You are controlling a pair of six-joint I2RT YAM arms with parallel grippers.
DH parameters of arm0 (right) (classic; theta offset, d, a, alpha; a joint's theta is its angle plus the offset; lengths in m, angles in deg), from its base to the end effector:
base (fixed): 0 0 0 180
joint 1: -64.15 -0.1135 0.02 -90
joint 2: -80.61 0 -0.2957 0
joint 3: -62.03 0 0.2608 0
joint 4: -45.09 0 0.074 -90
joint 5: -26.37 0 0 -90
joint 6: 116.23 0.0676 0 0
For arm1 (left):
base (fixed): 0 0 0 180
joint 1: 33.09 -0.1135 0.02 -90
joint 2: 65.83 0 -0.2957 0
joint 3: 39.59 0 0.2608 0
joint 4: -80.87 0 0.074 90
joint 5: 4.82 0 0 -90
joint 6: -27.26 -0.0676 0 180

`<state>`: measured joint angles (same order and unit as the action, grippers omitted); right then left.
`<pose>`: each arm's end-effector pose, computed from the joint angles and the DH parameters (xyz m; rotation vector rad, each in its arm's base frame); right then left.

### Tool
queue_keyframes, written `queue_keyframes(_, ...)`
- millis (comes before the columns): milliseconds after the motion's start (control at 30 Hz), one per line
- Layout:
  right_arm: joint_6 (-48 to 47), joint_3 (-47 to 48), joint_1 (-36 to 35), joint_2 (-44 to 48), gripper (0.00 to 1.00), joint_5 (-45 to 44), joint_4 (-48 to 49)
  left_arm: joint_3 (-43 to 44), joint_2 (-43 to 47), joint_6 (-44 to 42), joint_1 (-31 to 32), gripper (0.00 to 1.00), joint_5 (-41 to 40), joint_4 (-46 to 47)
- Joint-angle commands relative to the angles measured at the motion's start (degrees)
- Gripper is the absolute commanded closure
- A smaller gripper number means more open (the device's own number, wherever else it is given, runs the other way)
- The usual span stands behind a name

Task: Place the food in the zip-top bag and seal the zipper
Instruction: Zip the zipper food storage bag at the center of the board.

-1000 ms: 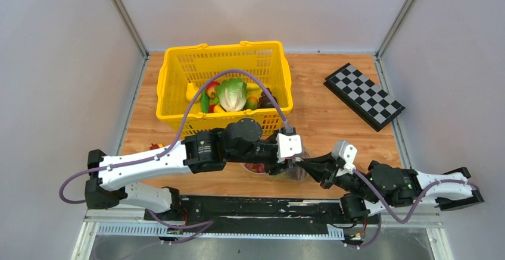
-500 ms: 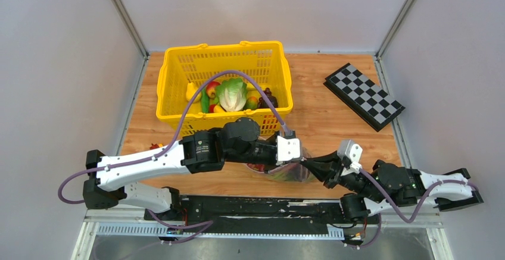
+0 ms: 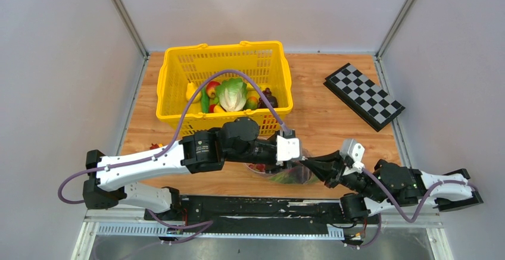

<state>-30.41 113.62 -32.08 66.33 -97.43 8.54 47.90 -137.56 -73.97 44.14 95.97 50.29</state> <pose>0.0297 0.0747 0.3462 -0.8829 1.3547 0.8010 0.0571 -0.3091 0.4292 1.4500 1.2879 -0.9642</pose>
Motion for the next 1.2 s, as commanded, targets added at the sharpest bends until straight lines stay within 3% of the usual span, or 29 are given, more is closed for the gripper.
queue_keyframes(0, -0.9, 1.36, 0.0, -0.97, 1.0, 1.21, 5.03, 1.71, 0.7, 0.93, 0.29, 0.52, 1.71, 2.39)
queue_keyframes(133, -0.96, 1.12, -0.01, -1.01, 1.0, 1.42, 5.81, 2.74, 0.48, 0.65, 0.29, 0.6, 0.83, -1.14)
queue_keyframes(233, -1.09, 0.83, -0.03, -1.29, 1.0, 1.57, 6.27, 2.08, 1.18, 0.63, 0.29, 0.77, 1.39, -1.05)
queue_keyframes(467, -0.97, 1.01, 0.01, -0.19, 1.0, -0.4, 6.5, 2.67, 0.3, 0.33, 0.29, 1.0, 1.34, -3.85)
queue_keyframes(867, -0.72, -0.32, 0.03, 4.08, 1.0, -6.14, 7.04, -1.72, 6.17, 0.35, 0.27, 1.0, -6.53, -8.92)
queue_keyframes(1167, -1.04, -1.07, -0.01, 6.79, 1.0, -10.98, 7.57, -10.6, 13.4, 3.27, 0.2, 1.0, -14.34, -9.9)
